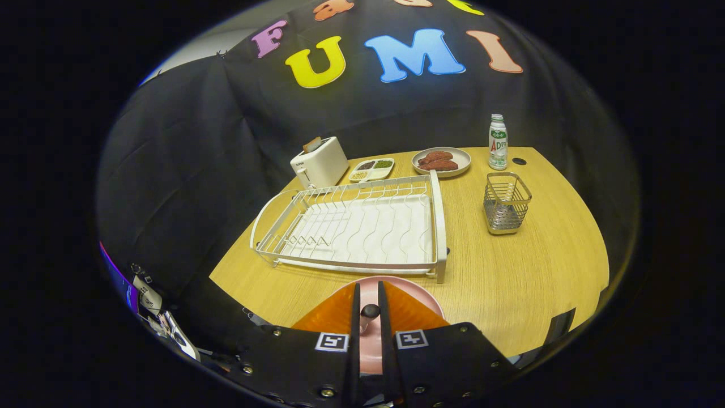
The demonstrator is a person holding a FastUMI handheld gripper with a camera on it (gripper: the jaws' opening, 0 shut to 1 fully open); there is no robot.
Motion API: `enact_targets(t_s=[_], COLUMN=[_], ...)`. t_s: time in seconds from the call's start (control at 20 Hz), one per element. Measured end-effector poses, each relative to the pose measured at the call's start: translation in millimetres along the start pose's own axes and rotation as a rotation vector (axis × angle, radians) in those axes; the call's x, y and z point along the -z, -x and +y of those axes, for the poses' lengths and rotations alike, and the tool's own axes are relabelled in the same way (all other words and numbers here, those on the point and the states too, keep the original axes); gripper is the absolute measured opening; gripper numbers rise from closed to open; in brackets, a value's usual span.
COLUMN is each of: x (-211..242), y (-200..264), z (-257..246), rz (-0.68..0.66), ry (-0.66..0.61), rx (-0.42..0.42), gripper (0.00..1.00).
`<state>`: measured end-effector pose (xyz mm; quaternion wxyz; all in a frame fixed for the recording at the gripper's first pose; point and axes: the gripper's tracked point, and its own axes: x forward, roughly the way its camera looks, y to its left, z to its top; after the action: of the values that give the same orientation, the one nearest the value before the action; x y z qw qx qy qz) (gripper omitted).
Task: Take the plate from the dish rack, then take the spoon from the basket and place it into the plate.
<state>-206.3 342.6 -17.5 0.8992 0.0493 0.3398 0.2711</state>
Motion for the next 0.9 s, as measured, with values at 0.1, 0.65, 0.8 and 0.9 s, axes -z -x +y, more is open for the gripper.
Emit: enact_targets(t_s=[0.1, 0.65, 0.8, 0.9], x=[-2.9, -54.9, -102.8, -141.6], y=[3.3, 25.7, 47.8, 68.3], z=[-6.0, -25.2, -39.5, -49.0], rz=[-0.003, -0.131, -0.269, -0.373], ry=[-0.009, 0.028, 0.043, 0.046], rx=[0.007, 0.064, 0.126, 0.164], gripper=[0.16, 0.16, 0.16, 0.16])
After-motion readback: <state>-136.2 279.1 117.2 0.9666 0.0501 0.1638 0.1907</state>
